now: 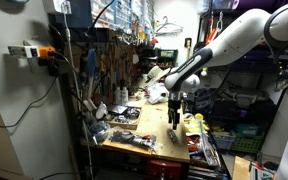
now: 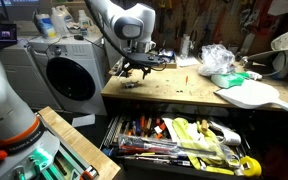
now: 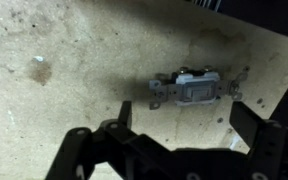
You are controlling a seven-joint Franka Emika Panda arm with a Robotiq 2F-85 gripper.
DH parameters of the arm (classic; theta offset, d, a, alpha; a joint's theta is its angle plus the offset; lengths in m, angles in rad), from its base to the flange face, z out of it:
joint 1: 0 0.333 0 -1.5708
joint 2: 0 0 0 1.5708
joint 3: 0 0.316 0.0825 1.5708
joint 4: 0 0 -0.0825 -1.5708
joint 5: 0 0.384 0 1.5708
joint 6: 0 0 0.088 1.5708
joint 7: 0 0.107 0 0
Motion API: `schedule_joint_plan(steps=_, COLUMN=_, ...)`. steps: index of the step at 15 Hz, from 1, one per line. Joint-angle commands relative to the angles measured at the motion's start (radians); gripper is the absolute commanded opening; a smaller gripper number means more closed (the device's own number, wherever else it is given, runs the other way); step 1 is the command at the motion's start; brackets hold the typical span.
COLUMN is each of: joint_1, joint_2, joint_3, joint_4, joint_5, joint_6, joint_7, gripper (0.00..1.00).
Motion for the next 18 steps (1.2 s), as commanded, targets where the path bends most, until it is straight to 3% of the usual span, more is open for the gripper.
schedule_joint_plan(steps=1, joint_1=0.017, joint_2=-0.152, joint_3=-0.004, joint_4=-0.126, joint_5=-0.051, joint_6=0.085, joint_7=0.129, gripper=1.00)
schedule_joint_plan(steps=6, joint_1=0.015, joint_2=-0.367, joint_3=-0.006, joint_4=-0.285, joint_5=-0.197, joint_6=0.192, joint_7=0.458, gripper=1.00)
schedule_joint_plan(steps=12, joint_1=-0.018, joint_2=-0.618, joint_3=0.015, joint_4=-0.393, joint_5=-0.403, joint_6=0.107, joint_7=0.873, gripper=1.00)
schedule_joint_plan(steps=18, joint_1=0.003, joint_2=-0.833, joint_3=0.029, joint_4=-0.429, joint_5=-0.396, joint_6=-0.015, joint_7=1.025, gripper=1.00)
